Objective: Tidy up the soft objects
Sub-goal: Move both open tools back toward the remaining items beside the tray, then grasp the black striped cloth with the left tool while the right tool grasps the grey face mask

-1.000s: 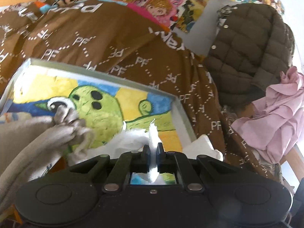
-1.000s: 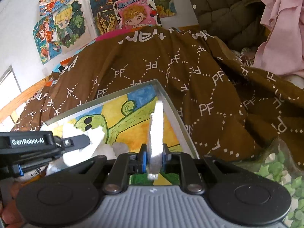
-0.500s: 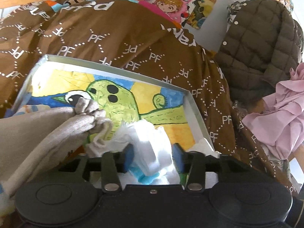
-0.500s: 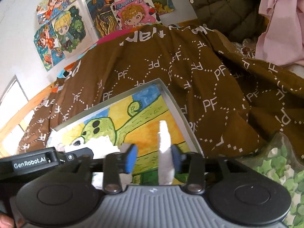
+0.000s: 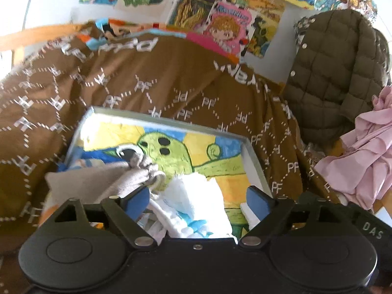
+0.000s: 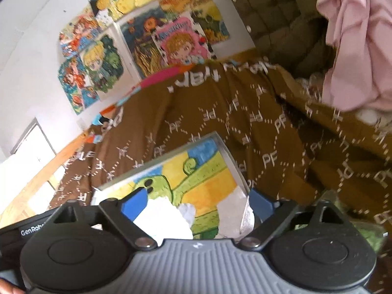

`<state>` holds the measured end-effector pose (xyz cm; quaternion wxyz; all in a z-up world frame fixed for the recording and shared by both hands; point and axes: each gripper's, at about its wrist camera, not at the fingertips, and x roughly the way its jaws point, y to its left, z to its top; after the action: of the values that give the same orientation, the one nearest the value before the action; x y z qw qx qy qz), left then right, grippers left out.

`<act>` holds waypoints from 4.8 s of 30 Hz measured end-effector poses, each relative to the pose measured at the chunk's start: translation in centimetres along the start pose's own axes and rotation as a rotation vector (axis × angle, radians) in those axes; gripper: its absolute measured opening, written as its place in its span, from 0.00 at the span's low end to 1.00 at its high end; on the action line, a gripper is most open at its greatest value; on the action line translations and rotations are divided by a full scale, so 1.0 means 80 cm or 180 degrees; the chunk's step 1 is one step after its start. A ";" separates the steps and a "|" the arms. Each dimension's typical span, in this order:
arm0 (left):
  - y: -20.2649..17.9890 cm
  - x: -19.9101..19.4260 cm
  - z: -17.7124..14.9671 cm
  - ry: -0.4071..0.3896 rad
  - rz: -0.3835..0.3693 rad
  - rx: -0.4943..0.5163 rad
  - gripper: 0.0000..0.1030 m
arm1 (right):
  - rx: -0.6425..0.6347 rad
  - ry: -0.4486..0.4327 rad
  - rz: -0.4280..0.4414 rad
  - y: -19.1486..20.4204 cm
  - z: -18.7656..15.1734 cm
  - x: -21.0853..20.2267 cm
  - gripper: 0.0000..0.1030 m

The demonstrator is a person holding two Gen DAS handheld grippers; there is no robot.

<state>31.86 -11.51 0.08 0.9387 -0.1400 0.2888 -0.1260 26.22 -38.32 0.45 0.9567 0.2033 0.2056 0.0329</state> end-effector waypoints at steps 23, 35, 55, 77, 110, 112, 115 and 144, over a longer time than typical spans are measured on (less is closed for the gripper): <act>-0.040 -0.252 -0.058 -0.1165 -0.0035 0.0228 0.99 | -0.0577 -0.0925 -0.0126 0.067 -0.020 -0.230 1.00; -0.031 -0.301 -0.123 -0.1346 0.0215 0.0372 0.99 | -0.0914 -0.1005 -0.0370 0.084 -0.079 -0.284 1.00; 0.001 -0.286 -0.194 -0.0850 0.0646 0.0854 0.99 | -0.0567 -0.0061 -0.0634 0.058 -0.132 -0.281 1.00; 0.007 -0.247 -0.213 -0.0391 0.0747 0.0973 0.99 | -0.0759 0.0800 -0.0555 0.063 -0.150 -0.217 1.00; 0.043 -0.205 -0.191 -0.0429 0.0687 0.0303 0.99 | -0.1327 0.0298 -0.0507 0.089 -0.153 -0.186 1.00; 0.048 -0.201 -0.188 -0.0417 0.0685 0.0226 0.99 | -0.1390 0.0243 -0.0503 0.090 -0.152 -0.182 1.00; 0.056 -0.194 -0.180 -0.0374 0.0607 0.0072 0.99 | -0.1498 0.0160 -0.0522 0.091 -0.150 -0.173 1.00; 0.062 -0.047 -0.092 0.0556 -0.0566 0.0017 0.99 | -0.1580 0.0759 -0.0310 0.064 -0.146 -0.049 1.00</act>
<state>25.34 -7.09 -5.54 0.8955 -0.1511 0.3555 -0.2212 17.97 -29.80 -5.67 0.9468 -0.0527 0.3119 0.0598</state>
